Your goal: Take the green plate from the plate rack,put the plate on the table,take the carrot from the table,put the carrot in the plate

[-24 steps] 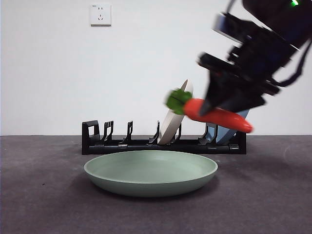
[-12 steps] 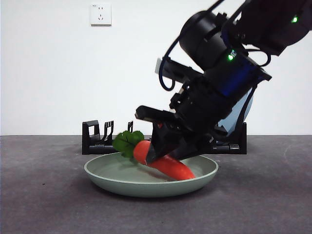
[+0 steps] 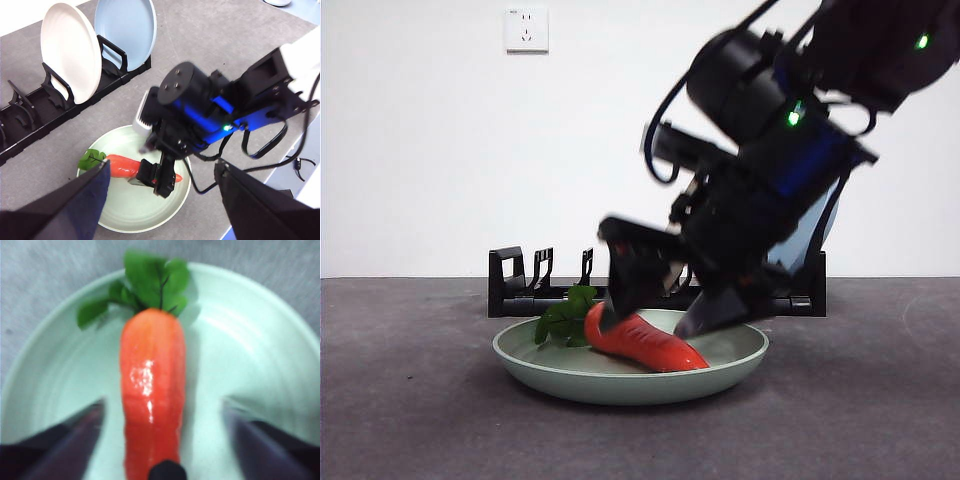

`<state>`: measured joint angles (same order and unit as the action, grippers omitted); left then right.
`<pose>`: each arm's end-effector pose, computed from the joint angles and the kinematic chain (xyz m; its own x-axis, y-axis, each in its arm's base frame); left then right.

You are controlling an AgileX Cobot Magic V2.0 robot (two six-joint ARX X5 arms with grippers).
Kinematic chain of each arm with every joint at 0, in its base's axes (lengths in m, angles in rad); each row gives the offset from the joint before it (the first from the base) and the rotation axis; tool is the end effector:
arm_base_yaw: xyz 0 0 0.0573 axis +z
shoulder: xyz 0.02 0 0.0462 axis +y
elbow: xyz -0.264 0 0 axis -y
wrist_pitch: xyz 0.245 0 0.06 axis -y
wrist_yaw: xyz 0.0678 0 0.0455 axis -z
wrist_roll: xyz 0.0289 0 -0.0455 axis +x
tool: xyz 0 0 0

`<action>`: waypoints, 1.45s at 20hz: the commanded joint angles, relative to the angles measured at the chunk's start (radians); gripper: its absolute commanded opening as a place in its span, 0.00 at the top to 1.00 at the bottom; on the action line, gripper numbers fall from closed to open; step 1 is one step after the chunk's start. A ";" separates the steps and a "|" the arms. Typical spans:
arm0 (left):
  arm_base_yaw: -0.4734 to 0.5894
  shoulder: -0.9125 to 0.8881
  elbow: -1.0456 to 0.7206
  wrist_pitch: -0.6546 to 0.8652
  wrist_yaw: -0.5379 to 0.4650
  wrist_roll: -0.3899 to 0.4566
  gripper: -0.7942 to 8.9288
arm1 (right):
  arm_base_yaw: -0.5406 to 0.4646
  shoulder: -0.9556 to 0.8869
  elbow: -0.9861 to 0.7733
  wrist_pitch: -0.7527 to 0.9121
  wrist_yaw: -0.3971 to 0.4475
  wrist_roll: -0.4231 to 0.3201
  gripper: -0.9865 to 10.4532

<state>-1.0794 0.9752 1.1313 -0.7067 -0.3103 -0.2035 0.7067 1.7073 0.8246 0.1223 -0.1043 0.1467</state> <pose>0.0955 -0.1597 0.3695 0.6521 -0.5714 -0.4982 0.6521 0.7580 -0.0158 0.2474 0.2151 0.1474 0.4804 0.5471 -0.6855 -0.6190 0.7652 0.1769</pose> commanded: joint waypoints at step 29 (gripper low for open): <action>0.000 0.000 -0.004 -0.180 0.083 0.057 0.93 | 0.002 -0.977 -0.004 -1.045 -0.080 0.022 0.92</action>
<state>-1.0794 0.9752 1.1313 -0.8890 -0.2279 -0.1566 0.7071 0.7307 0.8246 -0.9272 -0.1833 0.1616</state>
